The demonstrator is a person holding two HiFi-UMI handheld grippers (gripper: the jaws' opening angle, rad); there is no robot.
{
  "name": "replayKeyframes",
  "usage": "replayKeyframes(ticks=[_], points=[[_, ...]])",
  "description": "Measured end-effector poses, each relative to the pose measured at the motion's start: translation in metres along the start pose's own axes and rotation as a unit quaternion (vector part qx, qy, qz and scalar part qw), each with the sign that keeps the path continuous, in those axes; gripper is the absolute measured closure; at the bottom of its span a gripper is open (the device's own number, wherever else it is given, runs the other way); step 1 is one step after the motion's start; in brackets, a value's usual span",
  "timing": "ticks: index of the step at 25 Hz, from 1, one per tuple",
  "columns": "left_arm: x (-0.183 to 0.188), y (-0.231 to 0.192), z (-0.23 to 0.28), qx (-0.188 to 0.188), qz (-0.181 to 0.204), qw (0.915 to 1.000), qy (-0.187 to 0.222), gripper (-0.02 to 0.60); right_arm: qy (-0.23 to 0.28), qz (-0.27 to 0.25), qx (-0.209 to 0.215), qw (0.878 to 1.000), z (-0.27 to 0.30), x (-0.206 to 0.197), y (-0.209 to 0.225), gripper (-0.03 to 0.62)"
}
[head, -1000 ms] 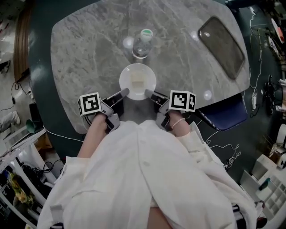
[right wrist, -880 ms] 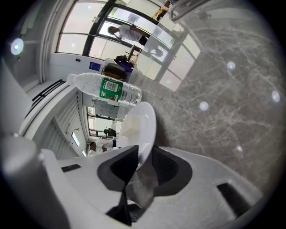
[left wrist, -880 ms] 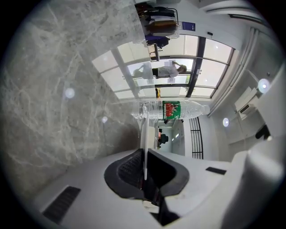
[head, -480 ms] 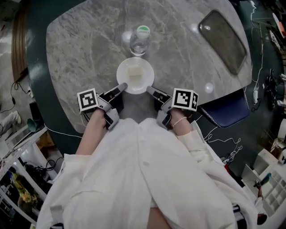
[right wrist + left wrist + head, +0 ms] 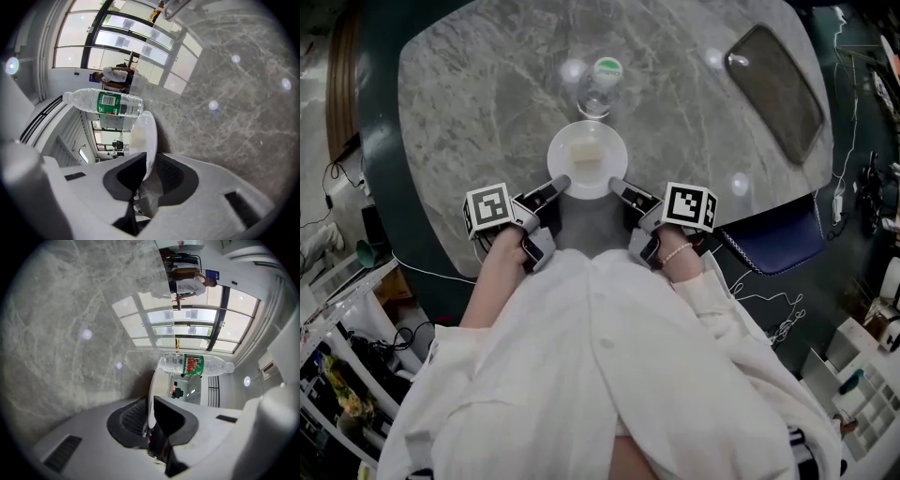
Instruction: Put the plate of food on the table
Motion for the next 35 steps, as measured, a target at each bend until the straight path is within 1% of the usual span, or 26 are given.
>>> replayKeyframes(ticks=[3, 4, 8, 10, 13, 16, 21, 24, 27, 29, 32, 35], points=[[-0.002, -0.001, -0.001, 0.016, 0.009, 0.9998, -0.004, 0.55, 0.0, 0.004, 0.001, 1.0, 0.001, 0.001, 0.0, 0.543], [-0.003, 0.0, -0.001, 0.019, 0.011, 0.9998, -0.006, 0.532, -0.001, 0.004, 0.002, 1.0, 0.002, 0.001, 0.0, 0.543], [-0.003, 0.007, -0.002, 0.026, 0.007, 0.9996, -0.002, 0.421, -0.002, 0.007, 0.003, 1.0, 0.002, 0.003, 0.0, 0.545], [-0.004, 0.009, -0.005, 0.036, 0.004, 0.9993, 0.002, 0.391, -0.001, 0.007, 0.003, 1.0, 0.003, 0.004, 0.0, 0.546], [-0.005, 0.009, -0.011, 0.045, 0.005, 0.9989, 0.008, 0.371, 0.0, 0.006, 0.001, 1.0, 0.003, 0.004, 0.001, 0.546], [-0.005, 0.012, -0.018, 0.042, 0.016, 0.999, 0.01, 0.368, 0.003, 0.002, 0.003, 1.0, 0.001, 0.003, 0.0, 0.546], [-0.004, 0.03, -0.024, 0.006, 0.036, 0.999, 0.026, 0.371, 0.024, -0.035, 0.029, 0.999, -0.011, 0.002, -0.017, 0.549], [-0.003, 0.034, -0.026, 0.001, 0.03, 0.9986, 0.044, 0.391, 0.031, -0.053, 0.041, 0.997, -0.018, 0.0, -0.026, 0.551], [-0.007, 0.04, -0.025, -0.014, 0.036, 0.9983, 0.043, 0.41, 0.036, -0.068, 0.04, 0.996, -0.024, -0.005, -0.028, 0.551], [-0.008, 0.042, -0.026, -0.024, 0.042, 0.9981, 0.039, 0.422, 0.041, -0.067, 0.035, 0.996, -0.027, -0.008, -0.027, 0.551], [-0.012, 0.041, -0.032, -0.021, 0.046, 0.9981, 0.034, 0.431, 0.049, -0.049, 0.025, 0.997, -0.027, -0.014, -0.018, 0.551], [-0.017, 0.043, -0.035, -0.028, 0.05, 0.9979, 0.032, 0.434, 0.052, -0.032, 0.016, 0.998, -0.025, -0.016, -0.008, 0.551]])
Point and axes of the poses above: the fingertips, and each gripper's own axes: z forward along the fingers, y to its right, x out of its top, the point moved 5 cm from there along -z, backward along the fingers, and after that the axes turned 15 degrees about -x, right-handed, at the moved point
